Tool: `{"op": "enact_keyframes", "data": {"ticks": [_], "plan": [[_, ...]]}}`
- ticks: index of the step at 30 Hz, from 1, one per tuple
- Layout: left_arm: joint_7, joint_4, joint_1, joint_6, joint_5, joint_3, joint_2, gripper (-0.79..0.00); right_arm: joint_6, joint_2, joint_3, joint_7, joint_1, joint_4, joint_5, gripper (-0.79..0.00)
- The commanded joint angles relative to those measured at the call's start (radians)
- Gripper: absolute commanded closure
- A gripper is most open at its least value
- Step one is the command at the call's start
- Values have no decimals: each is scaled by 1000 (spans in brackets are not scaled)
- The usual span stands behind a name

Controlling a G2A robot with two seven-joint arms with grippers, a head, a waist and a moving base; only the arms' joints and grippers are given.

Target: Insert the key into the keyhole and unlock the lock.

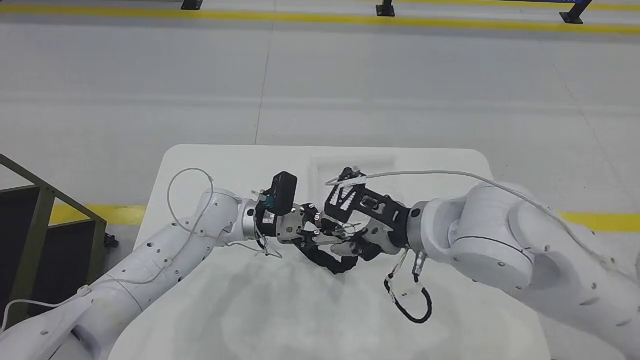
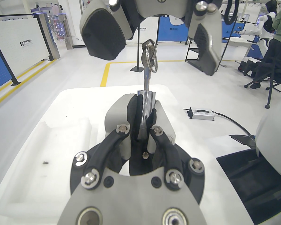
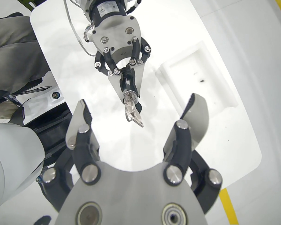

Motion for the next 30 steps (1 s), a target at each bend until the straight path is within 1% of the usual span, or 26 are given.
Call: {"op": "enact_keyframes", "data": {"ticks": [1, 10, 15, 19, 20, 21, 22, 24, 30], "plan": [[0, 1, 1, 0, 0, -2, 0, 0, 9, -1, 5, -1, -6, -2, -5, 0], [0, 2, 5, 0, 10, -13, 0, 0, 54, -4, 38, -18, -40, -7, 8, 0], [0, 6, 6, 0, 24, -26, 0, 0, 96, -8, 54, -39, -63, -3, 28, 0], [0, 6, 10, 0, 37, -38, 0, 0, 98, -11, 62, -44, -71, -1, 42, 0], [0, 10, 10, 0, 44, -40, 0, 0, 94, -12, 63, -40, -72, 1, 46, -154], [0, 13, 9, 0, 53, -42, 0, 0, 91, -13, 64, -35, -72, 2, 46, -631], [-1, 18, 9, 0, 61, -44, -1, 0, 90, -14, 65, -33, -72, 3, 48, -785], [-15, 30, 7, 0, 78, -51, 0, 0, 85, -16, 68, -27, -72, 4, 50, -785], [-138, 70, 20, 35, 114, -75, 2, 0, 69, -13, 97, -7, -85, 7, 48, -785]]}}
